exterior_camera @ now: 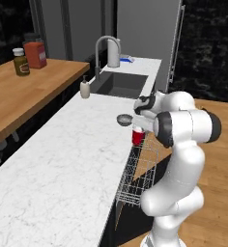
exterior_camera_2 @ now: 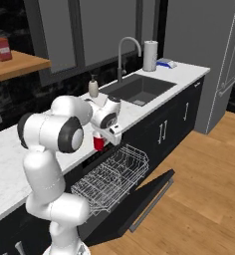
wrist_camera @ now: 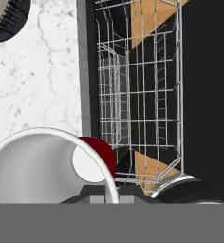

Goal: Pick up the cup and bowl from the counter, place them in the dishwasher, and close the dishwasher door.

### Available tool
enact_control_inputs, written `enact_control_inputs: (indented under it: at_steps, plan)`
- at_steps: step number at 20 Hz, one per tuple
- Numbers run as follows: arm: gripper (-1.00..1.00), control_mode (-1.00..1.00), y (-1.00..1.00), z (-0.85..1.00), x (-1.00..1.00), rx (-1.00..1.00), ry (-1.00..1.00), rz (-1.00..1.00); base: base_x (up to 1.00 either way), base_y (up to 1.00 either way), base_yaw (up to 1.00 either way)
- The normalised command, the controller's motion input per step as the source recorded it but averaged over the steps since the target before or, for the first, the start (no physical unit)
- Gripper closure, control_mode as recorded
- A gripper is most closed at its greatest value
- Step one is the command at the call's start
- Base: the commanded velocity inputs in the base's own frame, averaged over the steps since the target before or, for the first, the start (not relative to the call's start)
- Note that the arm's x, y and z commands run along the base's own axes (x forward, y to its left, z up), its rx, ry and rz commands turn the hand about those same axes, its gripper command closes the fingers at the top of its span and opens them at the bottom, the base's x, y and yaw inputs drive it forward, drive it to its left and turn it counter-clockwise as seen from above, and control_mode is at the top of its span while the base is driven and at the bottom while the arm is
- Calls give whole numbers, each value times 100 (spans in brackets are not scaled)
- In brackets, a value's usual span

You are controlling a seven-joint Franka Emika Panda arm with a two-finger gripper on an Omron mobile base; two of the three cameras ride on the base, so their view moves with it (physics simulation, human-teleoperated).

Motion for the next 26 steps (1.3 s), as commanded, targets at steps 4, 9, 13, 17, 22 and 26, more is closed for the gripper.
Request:
enact_control_inputs:
  at_steps: [4,9,13,17,22,26]
  plan:
    - [100,-100,-83,-39,-80,4,0,-9,0,0,0]
    - [100,-100,-27,-89,-15,1,0,-5,0,0,0]
    - [100,-100,-1,-100,0,7,0,-2,0,0,0]
    - [100,-100,1,-99,0,13,0,-2,0,0,0]
    - [100,-100,13,-90,15,15,0,-1,0,0,0]
    - [100,-100,23,-77,31,14,1,-1,0,0,0]
